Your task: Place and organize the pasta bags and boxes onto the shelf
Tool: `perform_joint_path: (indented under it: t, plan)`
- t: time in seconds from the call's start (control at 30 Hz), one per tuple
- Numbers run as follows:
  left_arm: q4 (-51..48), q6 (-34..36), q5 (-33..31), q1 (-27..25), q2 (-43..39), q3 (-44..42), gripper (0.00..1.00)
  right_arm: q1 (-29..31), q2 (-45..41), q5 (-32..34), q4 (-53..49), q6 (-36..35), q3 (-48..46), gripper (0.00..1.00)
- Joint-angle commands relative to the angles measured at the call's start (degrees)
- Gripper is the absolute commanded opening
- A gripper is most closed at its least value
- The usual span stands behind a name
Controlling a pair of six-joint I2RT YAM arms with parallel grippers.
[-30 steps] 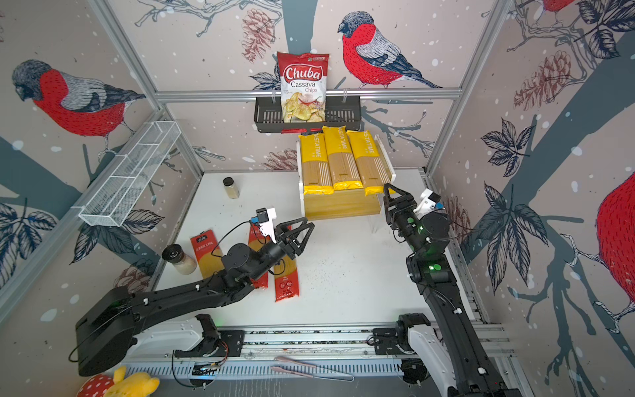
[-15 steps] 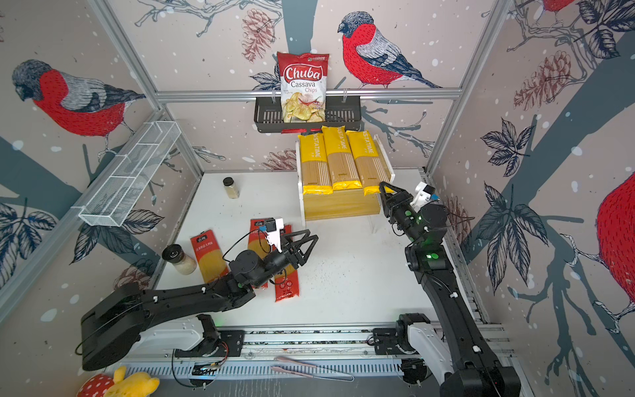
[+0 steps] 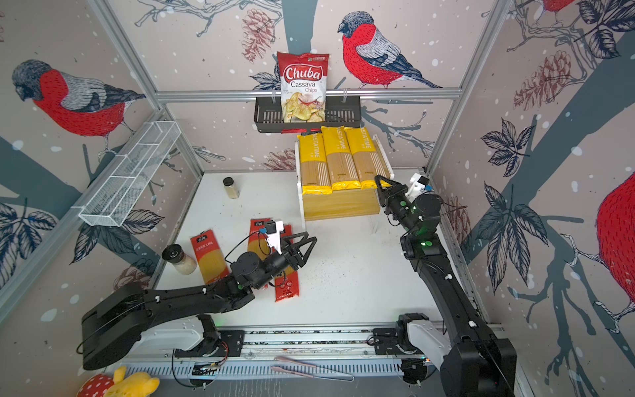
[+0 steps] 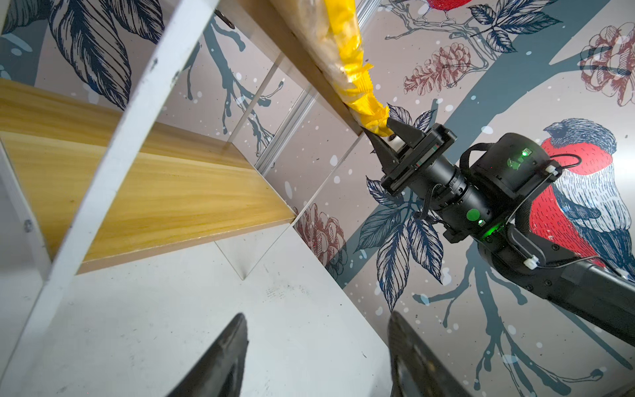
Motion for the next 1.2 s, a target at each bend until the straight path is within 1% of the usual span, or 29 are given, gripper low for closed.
perform_joint_path:
  t: [0.0,0.2,0.37,0.47,0.5,0.6,0.73,0.83,0.97,1.03,1.17]
  plan:
    - [1.50,0.43,-1.28,-0.20,-1.13,-0.69,0.64,0.21,0.30,0.72,3.82,-0.22,0.08,0.17]
    - [0.00,1.69,-2.60,-0.20,-1.96,-0.60,0.63,0.49,0.15,1.22,3.19,-1.90,0.24,0.20]
    - [-1.07,2.16,-3.09,-0.20,-1.88,-0.04,0.64,-0.03,-1.23,0.84,2.78,-2.63,-1.01,0.42]
    - [-5.40,3.40,-5.03,-0.20,-3.34,0.78,0.64,-0.56,-3.41,1.70,2.15,-3.15,-2.20,0.55]
    - [-7.35,4.21,-5.90,-0.20,-4.09,1.16,0.64,-0.92,-4.12,1.60,1.23,-3.77,-2.34,0.58]
    - [-11.90,7.03,-8.58,-0.17,-6.23,1.64,0.64,-1.83,-6.44,1.99,-2.26,-6.91,-2.63,0.65]
    - [-18.63,7.70,-10.51,0.97,-9.25,1.61,0.64,-2.66,-9.14,2.25,-5.80,-9.94,-4.14,0.66]
    - [-23.46,7.73,-10.48,2.36,-11.12,0.98,0.64,-3.02,-10.99,1.91,-7.54,-12.77,-6.06,0.66]
    - [-30.56,7.32,-12.35,3.64,-13.51,0.82,0.64,-2.60,-14.38,1.01,-8.13,-14.95,-9.81,0.63]
    - [-33.52,7.73,-13.74,3.82,-14.49,0.93,0.64,-0.75,-15.97,1.29,-8.77,-17.52,-11.17,0.62]
    - [-38.37,7.56,-15.87,4.19,-15.93,0.93,0.64,7.46,-18.57,9.20,-12.69,-22.29,-14.18,0.60]
